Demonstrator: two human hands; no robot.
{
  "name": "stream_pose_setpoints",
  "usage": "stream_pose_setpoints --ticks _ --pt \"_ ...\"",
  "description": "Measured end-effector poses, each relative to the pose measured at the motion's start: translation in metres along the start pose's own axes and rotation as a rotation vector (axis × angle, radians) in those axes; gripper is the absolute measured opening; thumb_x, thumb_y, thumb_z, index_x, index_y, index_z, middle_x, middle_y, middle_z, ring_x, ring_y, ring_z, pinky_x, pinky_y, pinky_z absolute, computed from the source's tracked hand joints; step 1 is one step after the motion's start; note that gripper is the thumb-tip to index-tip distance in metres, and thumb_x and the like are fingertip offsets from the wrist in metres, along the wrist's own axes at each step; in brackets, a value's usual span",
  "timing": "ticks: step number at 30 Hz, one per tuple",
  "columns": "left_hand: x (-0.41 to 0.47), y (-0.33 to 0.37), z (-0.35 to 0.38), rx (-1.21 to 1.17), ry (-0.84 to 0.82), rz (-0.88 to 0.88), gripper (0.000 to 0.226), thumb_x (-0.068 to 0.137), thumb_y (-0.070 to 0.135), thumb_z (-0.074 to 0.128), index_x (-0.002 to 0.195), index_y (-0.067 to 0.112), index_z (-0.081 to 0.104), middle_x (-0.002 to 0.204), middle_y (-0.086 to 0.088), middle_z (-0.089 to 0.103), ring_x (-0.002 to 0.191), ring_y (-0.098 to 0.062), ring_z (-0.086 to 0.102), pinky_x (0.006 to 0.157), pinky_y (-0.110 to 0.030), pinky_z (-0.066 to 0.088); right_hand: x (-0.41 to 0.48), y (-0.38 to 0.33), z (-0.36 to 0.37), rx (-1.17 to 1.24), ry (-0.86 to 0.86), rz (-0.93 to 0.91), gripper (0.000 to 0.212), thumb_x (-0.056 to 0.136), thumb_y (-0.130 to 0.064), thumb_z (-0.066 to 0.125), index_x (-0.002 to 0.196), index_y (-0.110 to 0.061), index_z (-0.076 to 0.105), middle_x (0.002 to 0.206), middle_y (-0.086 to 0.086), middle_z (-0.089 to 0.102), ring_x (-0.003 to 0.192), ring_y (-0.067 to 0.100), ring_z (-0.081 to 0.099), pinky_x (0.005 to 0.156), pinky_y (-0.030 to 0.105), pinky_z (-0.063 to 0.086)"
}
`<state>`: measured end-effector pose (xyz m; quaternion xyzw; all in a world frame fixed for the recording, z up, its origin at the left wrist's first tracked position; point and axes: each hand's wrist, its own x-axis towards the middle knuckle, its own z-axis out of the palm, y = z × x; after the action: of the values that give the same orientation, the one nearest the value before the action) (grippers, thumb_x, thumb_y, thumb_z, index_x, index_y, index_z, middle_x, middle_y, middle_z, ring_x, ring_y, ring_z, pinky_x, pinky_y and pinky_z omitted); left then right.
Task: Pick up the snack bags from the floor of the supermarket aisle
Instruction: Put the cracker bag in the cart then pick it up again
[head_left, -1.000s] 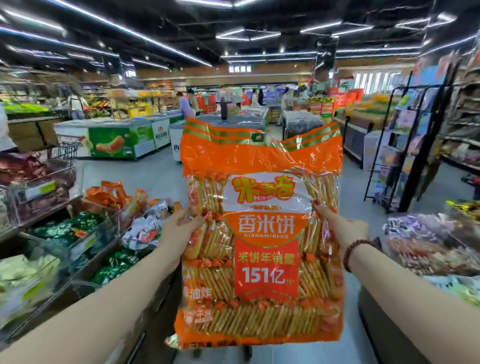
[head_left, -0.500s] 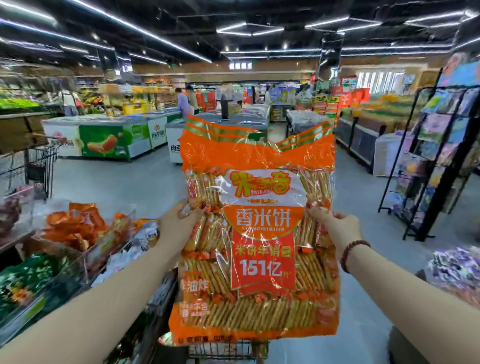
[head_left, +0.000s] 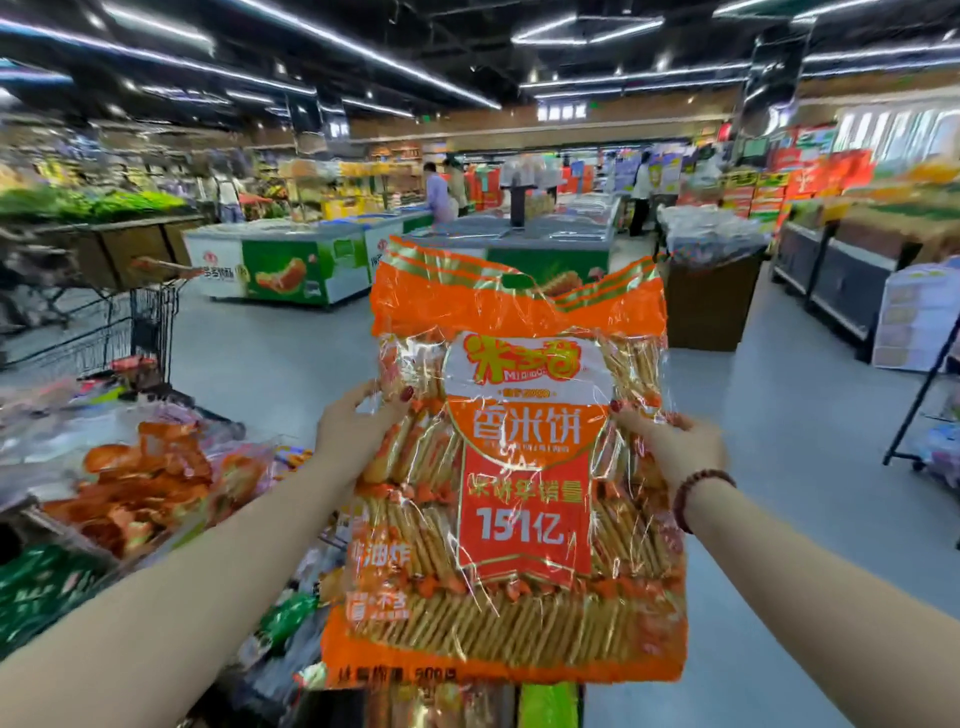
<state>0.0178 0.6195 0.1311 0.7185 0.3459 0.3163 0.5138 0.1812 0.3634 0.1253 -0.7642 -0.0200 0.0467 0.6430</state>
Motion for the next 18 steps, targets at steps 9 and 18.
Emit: stream_pose_setpoints --ticks 9,18 --pt "0.111 -0.023 0.007 0.043 0.018 -0.032 0.044 0.081 0.041 0.072 0.121 0.025 0.062 0.118 -0.014 0.065 0.106 -0.033 0.062 0.092 -0.04 0.052 0.079 -0.005 0.081 -0.11 -0.003 -0.002 0.08 0.06 -0.058 0.08 0.114 -0.002 0.061 0.088 0.011 0.065 0.087 0.034 0.064 0.078 0.045 0.055" --pt "0.24 -0.062 0.026 0.135 -0.058 -0.073 0.057 0.068 0.052 0.067 0.118 0.024 0.065 0.12 -0.006 0.064 0.109 -0.028 0.06 0.098 -0.042 0.048 0.157 0.003 0.169 -0.231 0.043 0.033 0.055 0.059 -0.059 0.08 0.08 -0.01 0.064 0.077 0.008 0.059 0.071 0.024 0.056 0.061 0.032 0.041"
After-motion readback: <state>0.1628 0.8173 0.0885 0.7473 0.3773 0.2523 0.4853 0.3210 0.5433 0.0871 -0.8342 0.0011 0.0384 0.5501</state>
